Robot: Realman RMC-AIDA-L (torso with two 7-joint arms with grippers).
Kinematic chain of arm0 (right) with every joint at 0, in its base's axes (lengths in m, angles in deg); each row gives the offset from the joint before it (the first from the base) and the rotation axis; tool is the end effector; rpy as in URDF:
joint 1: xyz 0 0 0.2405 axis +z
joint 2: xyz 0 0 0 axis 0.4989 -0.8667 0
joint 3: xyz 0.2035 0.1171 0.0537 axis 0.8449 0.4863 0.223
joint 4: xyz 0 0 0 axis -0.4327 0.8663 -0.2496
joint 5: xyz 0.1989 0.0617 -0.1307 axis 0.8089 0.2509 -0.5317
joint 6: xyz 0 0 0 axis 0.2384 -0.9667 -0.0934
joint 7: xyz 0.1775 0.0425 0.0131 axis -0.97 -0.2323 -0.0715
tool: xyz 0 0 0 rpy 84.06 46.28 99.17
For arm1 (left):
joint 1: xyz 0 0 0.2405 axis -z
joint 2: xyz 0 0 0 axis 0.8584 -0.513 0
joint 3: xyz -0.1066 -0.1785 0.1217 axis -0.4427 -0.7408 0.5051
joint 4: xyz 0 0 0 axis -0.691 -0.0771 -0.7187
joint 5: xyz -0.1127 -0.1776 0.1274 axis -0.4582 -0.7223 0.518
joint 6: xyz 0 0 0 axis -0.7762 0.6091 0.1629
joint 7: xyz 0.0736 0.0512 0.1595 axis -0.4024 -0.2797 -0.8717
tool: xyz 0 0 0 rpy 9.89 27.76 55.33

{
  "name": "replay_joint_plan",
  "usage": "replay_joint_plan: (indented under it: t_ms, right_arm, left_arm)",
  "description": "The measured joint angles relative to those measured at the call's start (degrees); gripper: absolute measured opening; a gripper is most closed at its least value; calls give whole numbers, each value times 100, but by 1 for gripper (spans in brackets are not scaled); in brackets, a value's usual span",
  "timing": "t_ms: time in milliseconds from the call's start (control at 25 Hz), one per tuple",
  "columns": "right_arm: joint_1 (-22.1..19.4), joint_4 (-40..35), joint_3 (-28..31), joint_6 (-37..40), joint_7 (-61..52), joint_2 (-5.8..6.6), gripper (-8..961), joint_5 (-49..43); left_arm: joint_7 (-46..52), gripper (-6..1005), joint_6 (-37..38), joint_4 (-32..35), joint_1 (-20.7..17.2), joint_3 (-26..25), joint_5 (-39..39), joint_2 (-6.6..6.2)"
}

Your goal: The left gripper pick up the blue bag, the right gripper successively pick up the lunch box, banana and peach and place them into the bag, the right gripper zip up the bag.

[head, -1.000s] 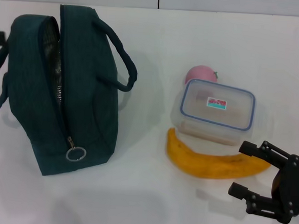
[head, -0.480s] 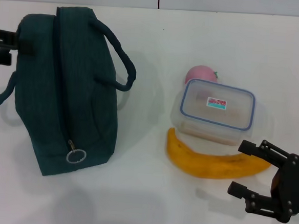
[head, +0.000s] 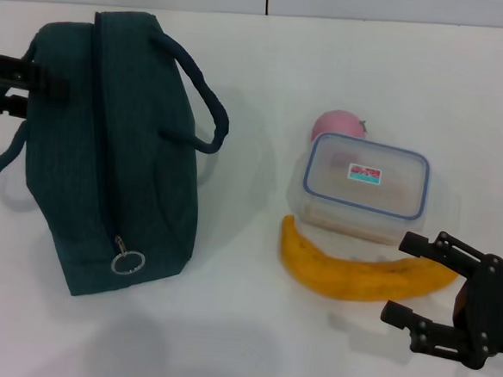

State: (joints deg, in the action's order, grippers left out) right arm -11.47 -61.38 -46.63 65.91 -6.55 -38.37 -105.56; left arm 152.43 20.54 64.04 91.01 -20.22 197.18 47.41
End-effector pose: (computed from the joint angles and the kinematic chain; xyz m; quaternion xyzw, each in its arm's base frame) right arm 0.2755 0.2520 -0.0539 -0.8956 0.1167 0.4103 0.1263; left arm -0.2495 0.3749 0.1407 -0.7690 -0.6158 -0.1154 0.1271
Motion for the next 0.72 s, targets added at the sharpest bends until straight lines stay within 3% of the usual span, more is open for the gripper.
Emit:
replay_joint_plan:
  t_ms: [240, 480, 560, 720]
  right_arm:
    - [1, 23, 18, -1, 0, 0, 857, 0]
    - [1, 51, 39, 0, 0, 0, 857, 0]
    - [1, 54, 42, 4, 0, 0, 857, 8]
    - [-1, 78, 47, 37, -30, 0, 857, 99]
  left_arm:
    - [-212, 825, -6, -129, 24, 79, 56, 13]
    - [-449, 666, -6, -231, 29, 80, 28, 42]
    - [-464, 470, -1, -230, 33, 62, 15, 46]
    - [-471, 385, 28, -240, 44, 48, -96, 14]
